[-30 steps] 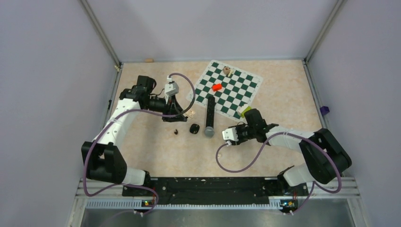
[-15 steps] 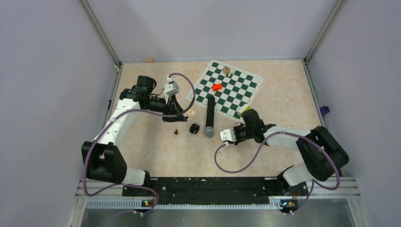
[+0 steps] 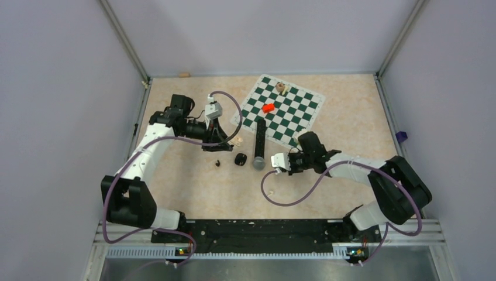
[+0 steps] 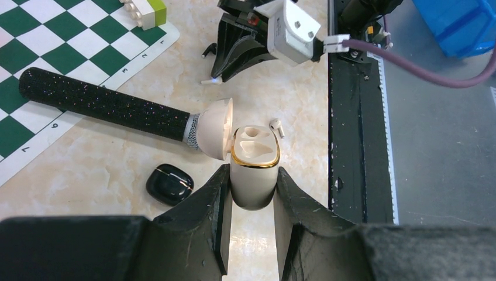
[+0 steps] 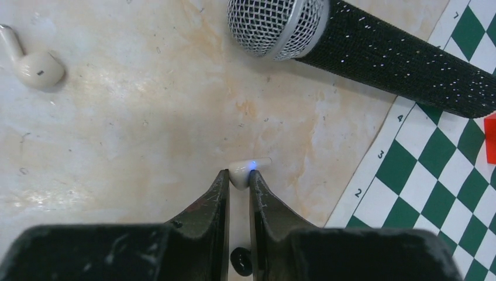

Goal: Insert the wireless bluetooth earbuds into the charging case

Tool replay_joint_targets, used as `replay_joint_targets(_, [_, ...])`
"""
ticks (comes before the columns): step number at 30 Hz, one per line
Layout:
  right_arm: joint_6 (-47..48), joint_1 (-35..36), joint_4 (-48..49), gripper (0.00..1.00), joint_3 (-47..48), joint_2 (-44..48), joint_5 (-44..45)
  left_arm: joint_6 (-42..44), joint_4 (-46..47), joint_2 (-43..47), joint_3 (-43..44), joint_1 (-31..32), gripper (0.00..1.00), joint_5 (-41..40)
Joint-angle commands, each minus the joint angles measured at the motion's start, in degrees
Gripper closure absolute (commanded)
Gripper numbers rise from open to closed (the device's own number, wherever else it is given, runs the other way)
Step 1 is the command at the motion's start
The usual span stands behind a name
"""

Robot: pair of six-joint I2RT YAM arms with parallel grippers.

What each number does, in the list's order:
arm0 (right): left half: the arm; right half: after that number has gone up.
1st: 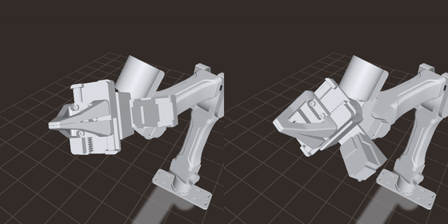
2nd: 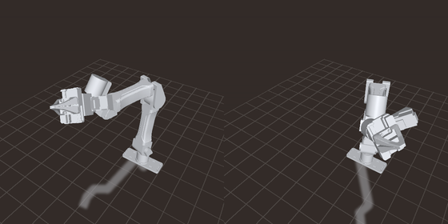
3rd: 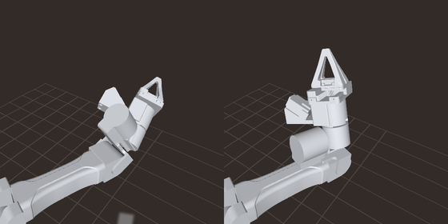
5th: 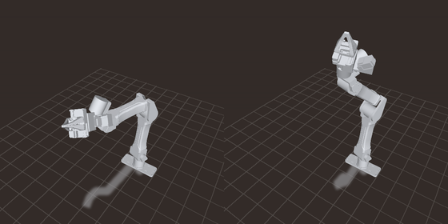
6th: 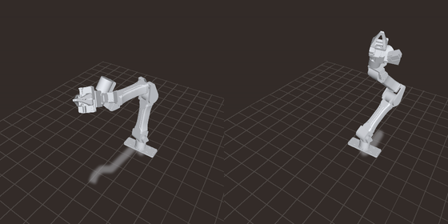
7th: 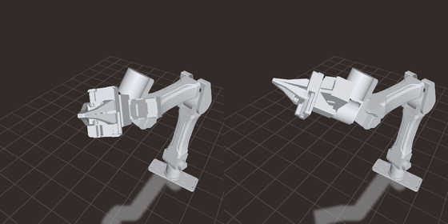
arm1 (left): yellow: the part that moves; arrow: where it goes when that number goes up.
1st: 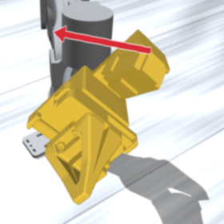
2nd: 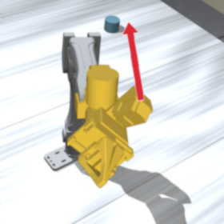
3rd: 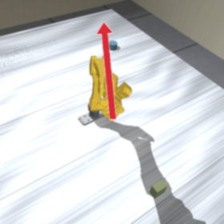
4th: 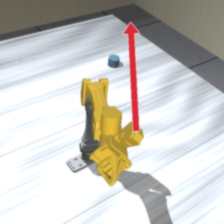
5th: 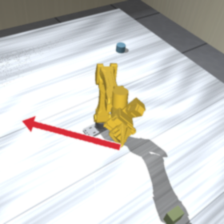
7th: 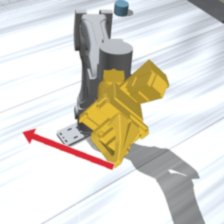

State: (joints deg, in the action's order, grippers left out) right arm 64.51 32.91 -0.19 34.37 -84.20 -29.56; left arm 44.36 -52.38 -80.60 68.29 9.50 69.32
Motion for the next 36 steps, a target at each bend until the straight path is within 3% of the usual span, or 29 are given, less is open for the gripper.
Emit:
replay_joint_targets(1, [-8.26, 0.64, -3.67, 0.96, 5.45, 6.93, -4.57, -5.04, 7.65, 3.73, -2.03, 1.42, 1.00, -1.23])
replay_joint_targets(10, [-27.74, -4.29, -8.84, 0.96, 17.82, 14.69, -17.90, -10.28, 15.05, 5.18, 1.95, 4.79, 1.00, -9.72])
replay_joint_targets(14, [-44.06, -8.34, -1.00, 0.96, 19.85, 15.26, -29.68, -9.36, 15.92, 3.96, 6.12, 6.77, 1.00, -14.50])
replay_joint_targets(21, [-84.24, -9.40, 34.55, 0.95, 13.90, 14.28, -39.78, -16.46, 26.56, 3.31, 2.98, 11.71, 1.00, -15.13])
replay_joint_targets(24, [-101.71, -9.38, 55.06, 0.95, 11.37, 12.48, -40.36, -17.83, 27.89, 2.35, 2.01, 14.02, 1.00, -15.51])
replay_joint_targets(27, [-114.15, -9.41, 69.20, 0.95, 9.78, 10.03, -39.08, -18.96, 29.06, 2.22, 0.88, 15.75, 1.00, -15.47])
replay_joint_targets(30, [-117.03, -9.38, 72.87, 0.96, 8.42, 9.30, -36.98, -19.50, 28.82, 2.19, 0.69, 16.62, 1.00, -13.33])
replay_joint_targets(36, [-110.67, -9.26, 65.25, 0.96, 5.65, 11.05, -33.00, -18.87, 27.81, 2.64, -0.04, 17.32, 1.00, -9.40])
